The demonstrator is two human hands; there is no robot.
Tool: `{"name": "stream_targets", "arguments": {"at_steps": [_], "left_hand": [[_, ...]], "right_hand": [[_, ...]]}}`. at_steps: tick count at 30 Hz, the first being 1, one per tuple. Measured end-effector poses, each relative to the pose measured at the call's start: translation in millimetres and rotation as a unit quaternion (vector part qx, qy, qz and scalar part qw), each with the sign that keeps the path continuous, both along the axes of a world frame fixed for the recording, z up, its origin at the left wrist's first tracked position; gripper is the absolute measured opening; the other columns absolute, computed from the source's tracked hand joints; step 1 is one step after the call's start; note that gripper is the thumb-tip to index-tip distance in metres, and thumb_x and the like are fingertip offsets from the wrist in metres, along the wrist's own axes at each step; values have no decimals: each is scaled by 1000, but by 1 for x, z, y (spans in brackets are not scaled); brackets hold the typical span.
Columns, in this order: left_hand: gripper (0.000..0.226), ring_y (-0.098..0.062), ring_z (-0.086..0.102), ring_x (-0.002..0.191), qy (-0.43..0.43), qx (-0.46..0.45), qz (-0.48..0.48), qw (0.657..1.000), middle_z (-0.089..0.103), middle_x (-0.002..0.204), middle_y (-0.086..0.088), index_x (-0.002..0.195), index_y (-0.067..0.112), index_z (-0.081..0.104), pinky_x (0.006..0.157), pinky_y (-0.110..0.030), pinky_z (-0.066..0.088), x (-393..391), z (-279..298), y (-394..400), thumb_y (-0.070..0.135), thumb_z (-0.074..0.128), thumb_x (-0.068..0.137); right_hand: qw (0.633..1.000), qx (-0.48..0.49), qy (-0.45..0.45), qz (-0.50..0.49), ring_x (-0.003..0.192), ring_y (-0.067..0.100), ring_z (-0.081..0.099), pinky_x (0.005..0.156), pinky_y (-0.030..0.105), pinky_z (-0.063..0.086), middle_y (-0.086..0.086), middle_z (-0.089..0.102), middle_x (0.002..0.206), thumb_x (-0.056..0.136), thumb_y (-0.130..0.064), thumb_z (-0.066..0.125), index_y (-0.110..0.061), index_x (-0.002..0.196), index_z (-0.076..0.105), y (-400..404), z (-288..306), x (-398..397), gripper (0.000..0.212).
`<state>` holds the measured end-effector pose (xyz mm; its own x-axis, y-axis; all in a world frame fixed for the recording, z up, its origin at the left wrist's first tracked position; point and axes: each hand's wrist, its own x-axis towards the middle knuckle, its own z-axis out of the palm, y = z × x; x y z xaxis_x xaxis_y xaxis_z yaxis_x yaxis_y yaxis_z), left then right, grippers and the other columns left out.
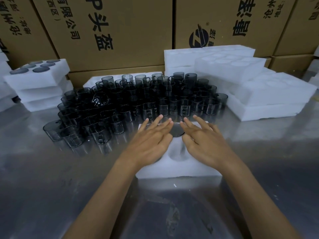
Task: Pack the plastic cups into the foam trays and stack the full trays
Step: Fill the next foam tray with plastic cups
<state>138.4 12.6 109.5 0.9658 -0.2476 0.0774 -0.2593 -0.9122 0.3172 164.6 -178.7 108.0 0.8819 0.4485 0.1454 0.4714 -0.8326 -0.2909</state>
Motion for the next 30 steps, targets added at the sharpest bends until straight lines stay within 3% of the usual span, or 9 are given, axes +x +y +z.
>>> {"name": "stream_targets", "arguments": {"at_steps": [4,9,16,23,25,27,30], "left_hand": [[55,3,-3,148,9,15,12,1000,5,163,19,157,31,12,123,-35,-8,0,-2,-1,39,15,104],[58,0,4,149,-13,14,15,1000,11,163,19,157,34,16,123,-34,-4,3,-4,1,45,22,100],[56,-5,14,149,-29,0,42,999,22,161,16,155,31,25,123,-37,4,7,-1,13,36,36,100],[50,-7,29,142,-57,-19,75,995,38,153,15,148,30,42,120,-41,15,3,2,27,30,41,98],[45,-9,35,139,-62,-86,81,991,45,149,13,143,28,51,119,-42,20,2,7,31,27,44,98],[40,-14,41,134,-111,-149,136,973,53,142,8,134,25,60,117,-44,25,0,14,42,18,48,96],[35,-28,44,124,-211,-95,306,924,56,131,-6,120,18,65,107,-48,34,-7,19,71,11,52,89]], "right_hand": [[1000,16,16,-4,152,8,7,122,39,4,-15,17,164,101,-37,26,-32,156,29,-2,-1,2,55],[998,58,20,-10,150,4,14,120,35,5,-17,25,161,100,-37,36,-35,152,36,-3,-2,5,52],[981,187,51,-12,143,10,34,122,40,17,-11,51,147,96,-28,52,-35,132,62,16,9,13,38],[986,158,60,11,144,8,28,114,30,6,-19,47,148,97,-30,51,-39,134,58,36,12,14,38],[986,159,49,10,142,7,29,105,24,8,-20,48,146,97,-29,52,-39,133,58,37,11,14,38],[987,153,36,9,140,5,29,98,20,9,-21,48,146,96,-30,52,-40,133,57,36,9,14,39],[989,146,30,13,141,4,27,102,20,8,-21,45,148,96,-30,52,-41,134,56,35,5,13,40]]}}
